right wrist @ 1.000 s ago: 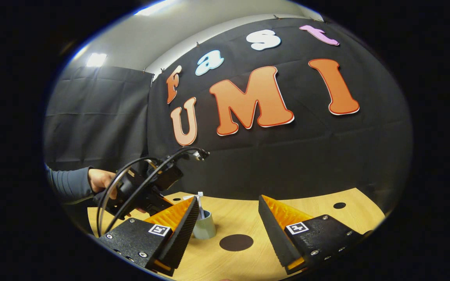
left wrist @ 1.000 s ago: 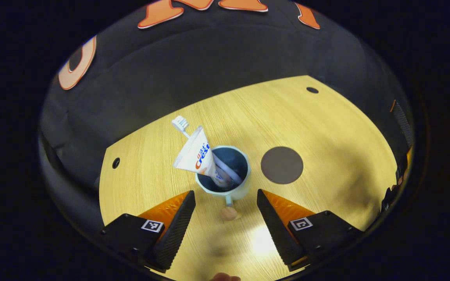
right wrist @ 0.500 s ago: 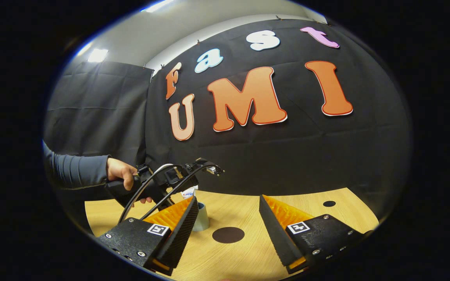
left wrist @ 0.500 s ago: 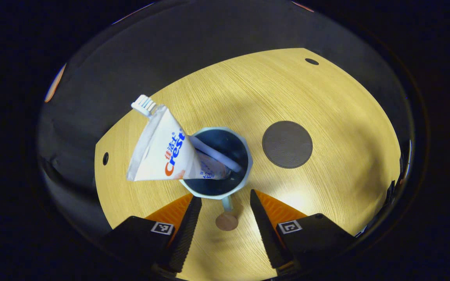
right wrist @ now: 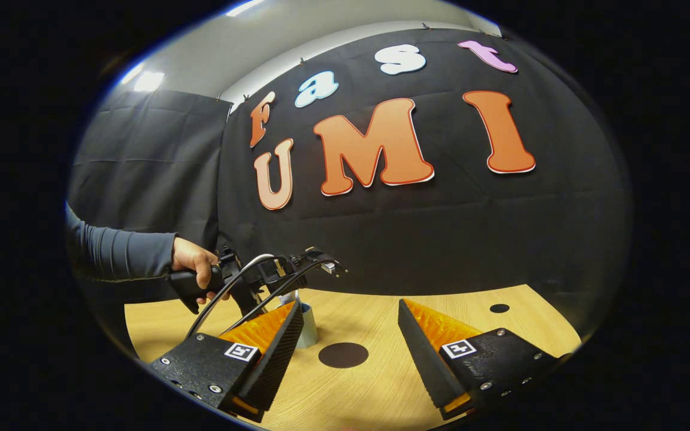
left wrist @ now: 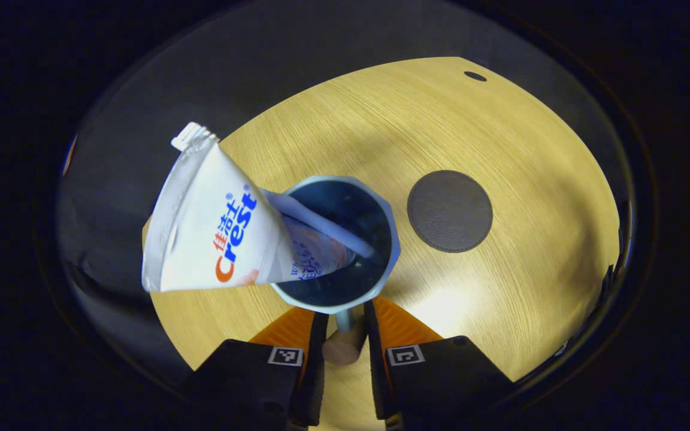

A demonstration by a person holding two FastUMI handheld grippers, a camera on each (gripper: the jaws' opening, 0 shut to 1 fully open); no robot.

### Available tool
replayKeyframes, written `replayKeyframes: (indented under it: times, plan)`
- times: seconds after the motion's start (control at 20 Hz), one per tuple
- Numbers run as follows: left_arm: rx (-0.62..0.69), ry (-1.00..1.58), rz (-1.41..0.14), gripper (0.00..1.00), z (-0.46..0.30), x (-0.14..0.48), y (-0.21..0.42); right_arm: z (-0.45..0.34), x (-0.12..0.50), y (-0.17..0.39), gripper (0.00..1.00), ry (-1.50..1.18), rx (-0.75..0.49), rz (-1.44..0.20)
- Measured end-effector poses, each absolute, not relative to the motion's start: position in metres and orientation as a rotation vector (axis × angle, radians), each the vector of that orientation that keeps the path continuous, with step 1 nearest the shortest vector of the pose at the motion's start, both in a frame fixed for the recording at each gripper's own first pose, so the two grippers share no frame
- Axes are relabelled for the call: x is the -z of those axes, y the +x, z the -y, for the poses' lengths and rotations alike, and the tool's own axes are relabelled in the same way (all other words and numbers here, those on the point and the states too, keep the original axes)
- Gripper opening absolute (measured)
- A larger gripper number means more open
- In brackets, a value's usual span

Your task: Put the toothbrush and toothpaste on the desktop into the cup, then pick up the cup and place it on the coaster on the desktop.

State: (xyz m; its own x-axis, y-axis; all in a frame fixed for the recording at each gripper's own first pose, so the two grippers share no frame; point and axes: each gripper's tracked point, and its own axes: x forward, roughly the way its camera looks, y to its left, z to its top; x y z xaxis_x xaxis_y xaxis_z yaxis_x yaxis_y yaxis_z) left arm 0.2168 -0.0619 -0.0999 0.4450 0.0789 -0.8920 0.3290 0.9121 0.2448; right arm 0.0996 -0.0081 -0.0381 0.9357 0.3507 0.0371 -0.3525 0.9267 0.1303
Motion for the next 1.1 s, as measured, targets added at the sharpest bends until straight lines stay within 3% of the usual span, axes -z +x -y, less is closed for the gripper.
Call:
replayKeyframes:
  times: [0.2, 0.9, 0.95, 1.0, 1.1]
  plan:
    - [0.169, 0.37, -1.084, 0.25, 0.063, 0.097, 0.217, 0.013, 0.036, 0.098, 0.96, 0.145, -0.347, 0.018]
    - [0.186, 0.264, -0.989, 0.24, 0.076, 0.1, 0.228, 0.038, 0.038, 0.086, 0.96, 0.145, -0.261, -0.015]
    - [0.192, 0.27, -0.981, 0.24, 0.075, 0.099, 0.229, 0.04, 0.037, 0.084, 1.0, 0.139, -0.252, -0.012]
    - [0.198, 0.283, -0.975, 0.24, 0.075, 0.098, 0.23, 0.043, 0.035, 0.081, 0.96, 0.134, -0.246, -0.007]
    - [0.213, 0.298, -0.963, 0.24, 0.077, 0.096, 0.229, 0.048, 0.035, 0.075, 1.0, 0.127, -0.233, -0.007]
